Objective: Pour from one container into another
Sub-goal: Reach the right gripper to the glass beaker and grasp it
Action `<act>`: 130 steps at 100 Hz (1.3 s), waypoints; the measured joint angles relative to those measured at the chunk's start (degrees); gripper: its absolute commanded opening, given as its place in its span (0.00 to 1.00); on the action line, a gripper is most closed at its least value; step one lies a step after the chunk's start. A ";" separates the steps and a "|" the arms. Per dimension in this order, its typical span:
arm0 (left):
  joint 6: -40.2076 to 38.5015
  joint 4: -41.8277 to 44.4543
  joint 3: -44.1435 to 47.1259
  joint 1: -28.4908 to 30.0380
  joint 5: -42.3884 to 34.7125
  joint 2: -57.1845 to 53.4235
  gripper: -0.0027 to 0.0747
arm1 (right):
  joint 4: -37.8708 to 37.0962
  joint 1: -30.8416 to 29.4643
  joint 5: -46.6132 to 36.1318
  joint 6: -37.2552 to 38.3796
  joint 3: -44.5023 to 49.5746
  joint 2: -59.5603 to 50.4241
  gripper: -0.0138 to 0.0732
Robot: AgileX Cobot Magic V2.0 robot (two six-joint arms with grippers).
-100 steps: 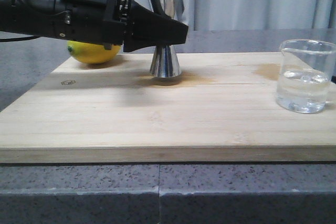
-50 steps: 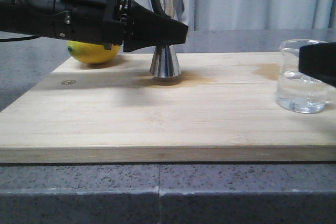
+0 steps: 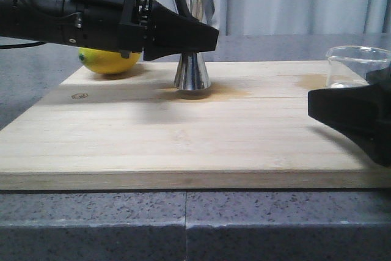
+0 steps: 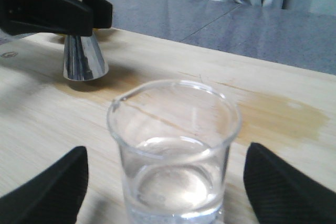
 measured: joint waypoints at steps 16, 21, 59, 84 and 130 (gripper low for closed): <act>0.00 0.00 0.00 0.00 0.00 0.00 0.14 | 0.11 0.00 -0.85 0.00 -0.61 2.10 0.73; 0.00 0.00 0.00 0.00 0.00 0.00 0.14 | 0.11 0.00 -1.10 0.00 -1.19 2.34 0.72; 0.00 0.00 0.00 0.00 0.00 0.00 0.14 | 0.11 0.00 -1.10 0.00 -1.40 2.57 0.61; 0.00 0.00 0.00 0.00 0.00 0.00 0.14 | 0.11 0.00 -1.11 0.00 -1.40 2.57 0.46; 0.00 0.00 0.00 0.00 0.00 0.00 0.14 | 2.21 0.10 -1.17 0.00 -3.49 2.57 0.46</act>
